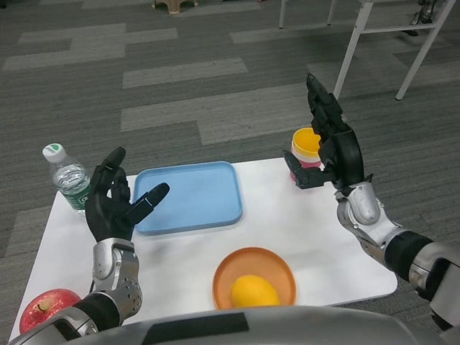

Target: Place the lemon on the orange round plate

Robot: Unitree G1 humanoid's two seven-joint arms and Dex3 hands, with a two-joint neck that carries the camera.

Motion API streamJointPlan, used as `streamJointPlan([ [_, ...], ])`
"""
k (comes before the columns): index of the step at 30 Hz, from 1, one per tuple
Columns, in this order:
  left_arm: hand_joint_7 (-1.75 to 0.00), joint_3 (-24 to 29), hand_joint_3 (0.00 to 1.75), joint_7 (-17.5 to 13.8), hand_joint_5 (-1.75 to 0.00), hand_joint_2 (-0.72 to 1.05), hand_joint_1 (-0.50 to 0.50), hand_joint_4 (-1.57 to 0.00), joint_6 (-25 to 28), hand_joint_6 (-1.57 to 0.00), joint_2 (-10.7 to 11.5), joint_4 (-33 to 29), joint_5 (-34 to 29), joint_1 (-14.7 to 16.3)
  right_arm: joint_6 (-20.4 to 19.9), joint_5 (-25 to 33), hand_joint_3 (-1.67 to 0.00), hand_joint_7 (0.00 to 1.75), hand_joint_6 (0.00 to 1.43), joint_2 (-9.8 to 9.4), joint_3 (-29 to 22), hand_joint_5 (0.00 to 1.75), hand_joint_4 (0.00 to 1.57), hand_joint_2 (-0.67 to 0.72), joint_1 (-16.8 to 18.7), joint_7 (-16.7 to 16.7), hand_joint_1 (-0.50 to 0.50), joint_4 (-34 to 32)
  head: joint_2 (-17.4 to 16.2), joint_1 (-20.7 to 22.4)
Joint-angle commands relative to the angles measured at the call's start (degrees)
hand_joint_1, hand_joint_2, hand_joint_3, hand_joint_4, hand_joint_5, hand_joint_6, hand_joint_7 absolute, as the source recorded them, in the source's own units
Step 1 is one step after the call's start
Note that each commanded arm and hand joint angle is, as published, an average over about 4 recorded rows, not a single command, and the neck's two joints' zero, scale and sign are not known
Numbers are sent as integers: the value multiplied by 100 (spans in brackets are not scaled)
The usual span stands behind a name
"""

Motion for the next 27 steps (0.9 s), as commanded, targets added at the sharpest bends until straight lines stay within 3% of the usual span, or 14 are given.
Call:
streamJointPlan([
  [1, -61, 49, 9, -21, -21, 43, 50, 0, 2, -58, -48, 34, 69, -127, -147, 40, -95, 0, 0, 34, -119, 0, 0, 4, 19, -201, -17, 60, 5, -96],
  [5, -61, 49, 9, -19, -21, 43, 50, 0, 5, -58, -75, 115, 67, -208, -158, 49, -91, 0, 0, 56, -192, 0, 0, 11, 19, -249, -17, 75, 21, -161],
  [10, -61, 49, 9, -21, -21, 43, 50, 0, 11, -56, -79, 214, 62, -309, -149, 88, -32, 0, 0, 89, -288, 0, 0, 52, 19, -221, -25, 130, 26, -231],
  [13, -63, 45, 9, -21, -21, 43, 50, 0, 11, -56, -79, 269, 53, -353, -145, 141, -14, 0, 0, 105, -332, 0, 0, 66, 19, -214, -38, 145, 41, -251],
  [18, -56, 49, 9, -21, -21, 43, 50, 0, 20, -58, -79, 313, 31, -395, -142, 202, -8, 0, 0, 147, -383, 0, 0, 72, 19, -225, -42, 176, 55, -256],
  [27, -63, 49, 9, -16, -21, 43, 50, 0, 20, -58, -66, 344, -4, -428, -123, 246, -4, 0, 0, 241, -438, 0, 0, 72, -12, -232, -46, 286, 39, -229],
])
